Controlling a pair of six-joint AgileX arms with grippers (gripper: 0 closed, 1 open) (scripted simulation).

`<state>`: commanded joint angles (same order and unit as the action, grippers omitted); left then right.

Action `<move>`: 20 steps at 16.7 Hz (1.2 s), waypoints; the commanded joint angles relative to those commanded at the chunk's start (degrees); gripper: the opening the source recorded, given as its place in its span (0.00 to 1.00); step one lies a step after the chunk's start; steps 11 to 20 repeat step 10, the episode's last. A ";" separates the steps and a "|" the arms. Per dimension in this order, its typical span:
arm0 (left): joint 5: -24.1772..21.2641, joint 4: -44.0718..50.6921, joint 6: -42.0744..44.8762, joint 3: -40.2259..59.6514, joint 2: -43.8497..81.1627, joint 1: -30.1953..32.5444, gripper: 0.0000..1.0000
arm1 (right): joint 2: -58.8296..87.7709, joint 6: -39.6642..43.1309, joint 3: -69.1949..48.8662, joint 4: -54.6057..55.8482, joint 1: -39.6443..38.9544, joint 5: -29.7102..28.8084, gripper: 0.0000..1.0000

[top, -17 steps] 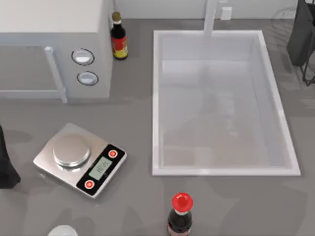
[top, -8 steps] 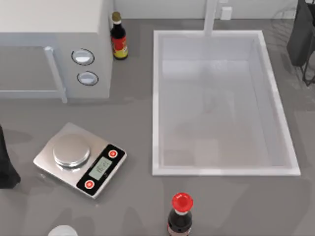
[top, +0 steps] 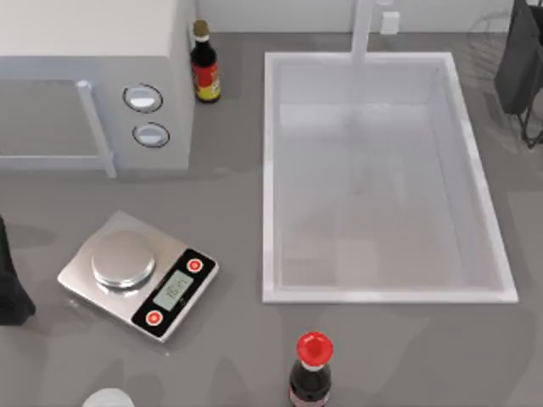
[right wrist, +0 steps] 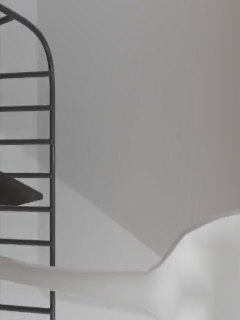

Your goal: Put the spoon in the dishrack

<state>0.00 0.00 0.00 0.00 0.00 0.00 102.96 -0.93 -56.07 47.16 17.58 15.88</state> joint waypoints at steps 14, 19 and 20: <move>0.00 0.00 0.00 0.00 0.00 0.00 1.00 | 0.00 0.00 0.00 0.00 0.00 0.00 1.00; 0.00 0.00 0.00 0.00 0.00 0.00 1.00 | 0.00 0.00 0.00 0.00 0.00 0.00 1.00; 0.00 0.00 0.00 0.00 0.00 0.00 1.00 | 0.00 0.00 0.00 0.00 0.00 0.00 1.00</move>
